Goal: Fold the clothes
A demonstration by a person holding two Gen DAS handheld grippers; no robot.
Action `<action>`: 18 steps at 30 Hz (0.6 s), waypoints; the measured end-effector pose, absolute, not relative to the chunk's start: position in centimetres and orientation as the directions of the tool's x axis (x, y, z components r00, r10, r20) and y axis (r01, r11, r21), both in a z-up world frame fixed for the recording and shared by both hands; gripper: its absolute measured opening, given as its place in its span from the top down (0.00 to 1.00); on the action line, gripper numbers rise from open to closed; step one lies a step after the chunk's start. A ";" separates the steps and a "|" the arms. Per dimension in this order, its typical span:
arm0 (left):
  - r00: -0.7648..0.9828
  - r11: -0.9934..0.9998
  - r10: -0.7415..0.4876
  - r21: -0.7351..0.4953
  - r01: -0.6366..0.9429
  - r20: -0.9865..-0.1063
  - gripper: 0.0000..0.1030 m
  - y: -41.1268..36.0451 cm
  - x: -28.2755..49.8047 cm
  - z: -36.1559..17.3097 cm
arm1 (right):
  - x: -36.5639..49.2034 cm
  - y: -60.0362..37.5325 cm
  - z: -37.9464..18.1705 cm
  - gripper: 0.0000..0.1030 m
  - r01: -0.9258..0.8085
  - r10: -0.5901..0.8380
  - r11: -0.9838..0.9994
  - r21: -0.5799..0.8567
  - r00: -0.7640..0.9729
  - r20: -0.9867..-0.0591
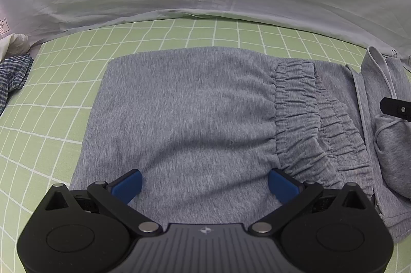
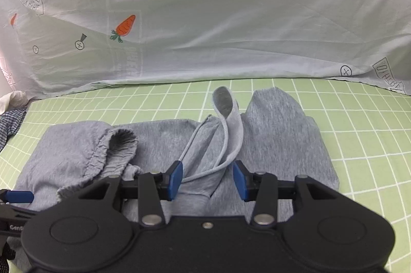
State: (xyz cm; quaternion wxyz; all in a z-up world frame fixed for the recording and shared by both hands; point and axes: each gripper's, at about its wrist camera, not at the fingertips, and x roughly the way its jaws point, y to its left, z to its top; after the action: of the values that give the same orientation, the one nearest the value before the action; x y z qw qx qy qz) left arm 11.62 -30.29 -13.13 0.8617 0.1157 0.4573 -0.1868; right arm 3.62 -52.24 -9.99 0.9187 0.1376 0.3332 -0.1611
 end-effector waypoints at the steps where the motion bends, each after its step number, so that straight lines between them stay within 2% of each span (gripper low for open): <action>1: 0.513 0.903 -0.217 0.028 0.428 -0.831 0.00 -30.3 11.6 -13.1 | 4.1 -52.4 -10.3 0.57 0.389 -0.206 0.911 0.141 0.722 -0.661; 2: 0.513 0.903 -0.217 0.028 0.429 -0.831 0.00 -30.3 11.6 -13.1 | 4.6 -52.6 -10.6 0.63 0.390 -0.208 0.911 0.136 0.718 -0.665; 3: 0.513 0.903 -0.218 0.028 0.429 -0.830 0.00 -30.3 11.6 -13.2 | 5.0 -52.6 -10.7 0.78 0.380 -0.204 0.916 0.130 0.718 -0.666; 4: 0.513 0.902 -0.219 0.028 0.430 -0.830 0.00 -30.3 11.6 -13.2 | 5.3 -52.5 -10.7 0.89 0.362 -0.194 0.924 0.123 0.722 -0.664; 5: 0.514 0.902 -0.219 0.028 0.430 -0.829 0.00 -30.3 11.6 -13.2 | 5.5 -52.2 -10.6 0.97 0.340 -0.183 0.933 0.118 0.731 -0.658; 6: 0.515 0.902 -0.220 0.028 0.431 -0.829 0.00 -30.3 11.6 -13.2 | 5.6 -51.8 -10.3 0.97 0.314 -0.169 0.943 0.113 0.742 -0.649; 10: 0.516 0.902 -0.222 0.028 0.432 -0.828 0.00 -30.3 11.6 -13.2 | 5.7 -49.2 -8.8 0.97 0.140 -0.056 0.985 0.097 0.805 -0.591; 13: 0.517 0.901 -0.224 0.027 0.433 -0.827 0.00 -30.2 11.6 -13.2 | 6.2 -47.5 -9.3 0.94 0.073 -0.010 0.994 0.075 0.779 -0.627; 14: 0.517 0.901 -0.224 0.027 0.434 -0.826 0.00 -30.2 11.6 -13.2 | 6.4 -47.3 -9.6 0.76 0.088 -0.024 0.994 0.066 0.761 -0.649; 16: 0.517 0.900 -0.225 0.027 0.435 -0.826 0.00 -30.2 11.6 -13.1 | 6.1 -47.5 -10.1 0.58 0.151 -0.068 0.986 0.067 0.740 -0.669; 18: 0.518 0.900 -0.226 0.027 0.435 -0.825 0.00 -30.2 11.6 -13.1 | 5.0 -48.5 -9.7 0.58 0.197 -0.072 0.973 0.119 0.750 -0.658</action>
State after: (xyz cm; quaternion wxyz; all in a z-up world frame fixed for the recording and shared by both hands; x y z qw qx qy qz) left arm 11.60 -30.16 -13.12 0.8634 0.1158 0.4523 -0.1913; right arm 4.99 -48.48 -9.72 0.9309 0.0906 0.3464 -0.0723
